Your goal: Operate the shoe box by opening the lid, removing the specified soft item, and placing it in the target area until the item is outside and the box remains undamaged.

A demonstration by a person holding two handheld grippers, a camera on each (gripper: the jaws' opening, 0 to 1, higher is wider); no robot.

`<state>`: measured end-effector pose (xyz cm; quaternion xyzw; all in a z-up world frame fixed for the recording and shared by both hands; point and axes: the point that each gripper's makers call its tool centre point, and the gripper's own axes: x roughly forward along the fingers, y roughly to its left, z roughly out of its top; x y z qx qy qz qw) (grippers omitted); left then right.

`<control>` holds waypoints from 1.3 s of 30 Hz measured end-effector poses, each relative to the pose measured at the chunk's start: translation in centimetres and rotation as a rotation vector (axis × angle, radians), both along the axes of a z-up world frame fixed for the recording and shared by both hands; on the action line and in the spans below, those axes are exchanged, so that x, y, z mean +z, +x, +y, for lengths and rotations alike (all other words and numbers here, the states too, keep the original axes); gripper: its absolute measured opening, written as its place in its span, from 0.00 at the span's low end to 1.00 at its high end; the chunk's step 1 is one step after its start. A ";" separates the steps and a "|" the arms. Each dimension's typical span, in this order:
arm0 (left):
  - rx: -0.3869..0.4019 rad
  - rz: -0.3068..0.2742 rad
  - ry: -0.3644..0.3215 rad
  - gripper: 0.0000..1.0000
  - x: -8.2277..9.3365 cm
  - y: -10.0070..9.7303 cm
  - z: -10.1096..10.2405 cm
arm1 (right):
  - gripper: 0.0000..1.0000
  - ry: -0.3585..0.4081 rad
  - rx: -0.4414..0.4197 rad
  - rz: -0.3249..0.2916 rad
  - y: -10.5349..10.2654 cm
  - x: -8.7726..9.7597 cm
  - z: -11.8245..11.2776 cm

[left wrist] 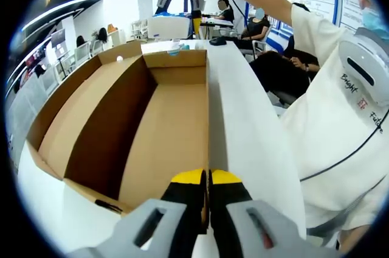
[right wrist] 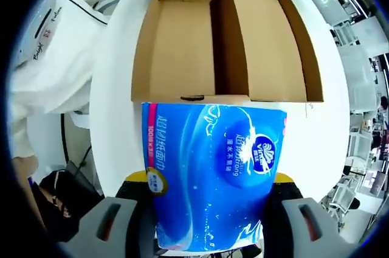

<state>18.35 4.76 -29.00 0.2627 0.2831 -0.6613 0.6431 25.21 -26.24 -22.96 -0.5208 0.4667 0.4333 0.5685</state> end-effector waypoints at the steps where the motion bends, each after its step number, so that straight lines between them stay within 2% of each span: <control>1: 0.000 0.000 -0.001 0.01 0.0 0.0 0.0 | 0.69 -0.002 -0.002 0.001 0.0 -0.1 -0.1; 19: 0.000 0.000 -0.003 0.01 0.0 0.0 0.0 | 0.69 -0.006 -0.023 -0.028 1.0 -0.6 -2.2; 33: -0.007 -0.007 -0.005 0.01 0.0 0.0 0.0 | 0.69 -0.026 -0.042 -0.052 2.1 -2.3 -3.8; 39: -0.007 -0.005 -0.005 0.01 0.0 0.0 0.0 | 0.69 -0.046 -0.049 -0.056 2.5 -3.5 -5.2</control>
